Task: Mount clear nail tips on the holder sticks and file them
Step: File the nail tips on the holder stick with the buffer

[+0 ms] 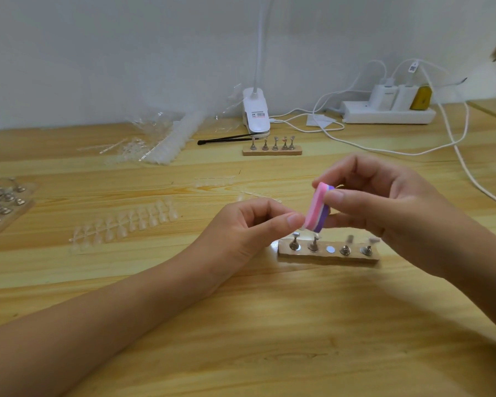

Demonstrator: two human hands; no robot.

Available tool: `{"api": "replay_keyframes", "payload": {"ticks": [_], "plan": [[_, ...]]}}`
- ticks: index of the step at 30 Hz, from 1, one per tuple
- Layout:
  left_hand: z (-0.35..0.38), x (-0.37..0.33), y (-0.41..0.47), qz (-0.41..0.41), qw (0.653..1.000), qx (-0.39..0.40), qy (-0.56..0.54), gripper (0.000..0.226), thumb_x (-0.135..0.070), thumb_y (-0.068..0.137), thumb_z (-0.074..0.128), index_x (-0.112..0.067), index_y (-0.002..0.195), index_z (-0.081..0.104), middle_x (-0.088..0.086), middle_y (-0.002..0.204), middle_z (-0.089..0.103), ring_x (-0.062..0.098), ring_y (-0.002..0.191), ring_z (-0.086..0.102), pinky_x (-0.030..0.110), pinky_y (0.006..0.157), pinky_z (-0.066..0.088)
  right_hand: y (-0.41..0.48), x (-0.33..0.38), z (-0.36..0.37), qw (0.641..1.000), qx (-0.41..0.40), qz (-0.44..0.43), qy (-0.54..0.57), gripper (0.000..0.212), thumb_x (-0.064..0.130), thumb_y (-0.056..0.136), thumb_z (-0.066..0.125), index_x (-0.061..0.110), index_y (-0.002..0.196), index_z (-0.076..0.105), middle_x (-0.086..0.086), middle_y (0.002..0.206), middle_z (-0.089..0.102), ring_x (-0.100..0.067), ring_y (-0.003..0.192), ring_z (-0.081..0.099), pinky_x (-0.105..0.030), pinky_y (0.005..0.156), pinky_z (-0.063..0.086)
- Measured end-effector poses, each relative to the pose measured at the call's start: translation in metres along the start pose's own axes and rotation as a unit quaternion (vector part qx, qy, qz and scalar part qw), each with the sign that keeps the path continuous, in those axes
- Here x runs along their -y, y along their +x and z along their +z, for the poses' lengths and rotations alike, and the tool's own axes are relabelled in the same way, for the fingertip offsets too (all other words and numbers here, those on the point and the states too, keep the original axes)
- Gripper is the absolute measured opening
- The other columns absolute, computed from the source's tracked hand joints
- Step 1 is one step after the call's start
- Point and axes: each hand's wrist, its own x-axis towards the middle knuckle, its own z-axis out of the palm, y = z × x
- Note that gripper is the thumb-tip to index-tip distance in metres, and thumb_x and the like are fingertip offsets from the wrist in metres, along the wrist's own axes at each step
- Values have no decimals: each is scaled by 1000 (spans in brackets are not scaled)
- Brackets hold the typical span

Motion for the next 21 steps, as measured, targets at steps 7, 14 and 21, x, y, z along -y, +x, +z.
{"api": "replay_keyframes", "payload": {"ticks": [7,14,21], "plan": [[-2,2,2,-22,999,-22,6,23,-56,70,69,-35,75,75,-16,72,60,3,65,46,24,74,39,-2,3,0,996,60,51,-35,25,25,74,76,18,96,69,-6,92,71,-29,85,74,-31,76,60],[-2,3,2,-22,999,-24,3,22,-56,70,69,-35,74,75,-16,74,61,2,66,47,24,75,41,-1,4,4,1000,-17,4,-21,19,26,72,79,22,89,71,-1,87,71,-28,84,74,-26,72,59],[-3,4,3,-16,999,-29,-13,20,-53,72,68,-33,71,73,-19,73,64,1,66,50,26,75,40,-2,1,11,999,13,7,-41,20,27,72,79,21,89,70,-1,88,72,-25,84,74,-26,74,58]]}}
